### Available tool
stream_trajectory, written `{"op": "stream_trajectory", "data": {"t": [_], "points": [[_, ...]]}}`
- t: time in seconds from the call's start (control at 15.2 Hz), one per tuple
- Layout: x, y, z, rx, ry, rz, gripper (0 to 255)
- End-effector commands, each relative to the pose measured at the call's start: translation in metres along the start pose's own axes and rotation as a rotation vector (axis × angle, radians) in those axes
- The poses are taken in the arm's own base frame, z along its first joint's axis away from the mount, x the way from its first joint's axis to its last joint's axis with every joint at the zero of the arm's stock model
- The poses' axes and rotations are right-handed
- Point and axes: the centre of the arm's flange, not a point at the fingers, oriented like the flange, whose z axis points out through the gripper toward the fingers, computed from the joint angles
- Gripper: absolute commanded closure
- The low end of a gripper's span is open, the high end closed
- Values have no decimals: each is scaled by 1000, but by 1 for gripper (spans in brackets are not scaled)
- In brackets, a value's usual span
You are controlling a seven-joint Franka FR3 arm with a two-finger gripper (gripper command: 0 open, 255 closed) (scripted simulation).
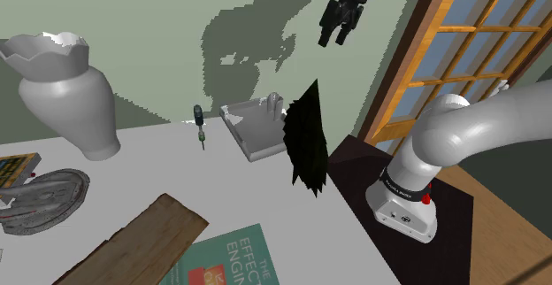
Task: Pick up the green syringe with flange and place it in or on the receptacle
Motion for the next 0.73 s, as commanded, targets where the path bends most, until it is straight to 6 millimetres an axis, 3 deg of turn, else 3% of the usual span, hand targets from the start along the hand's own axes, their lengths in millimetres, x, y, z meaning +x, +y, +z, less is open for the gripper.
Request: {"op": "stream_trajectory", "data": {"t": [0.0, 0.66], "points": [[0, 0, 0, 0, 0, 0, 0], [43, -123, 51, -49, -38, 78, 0]]}}
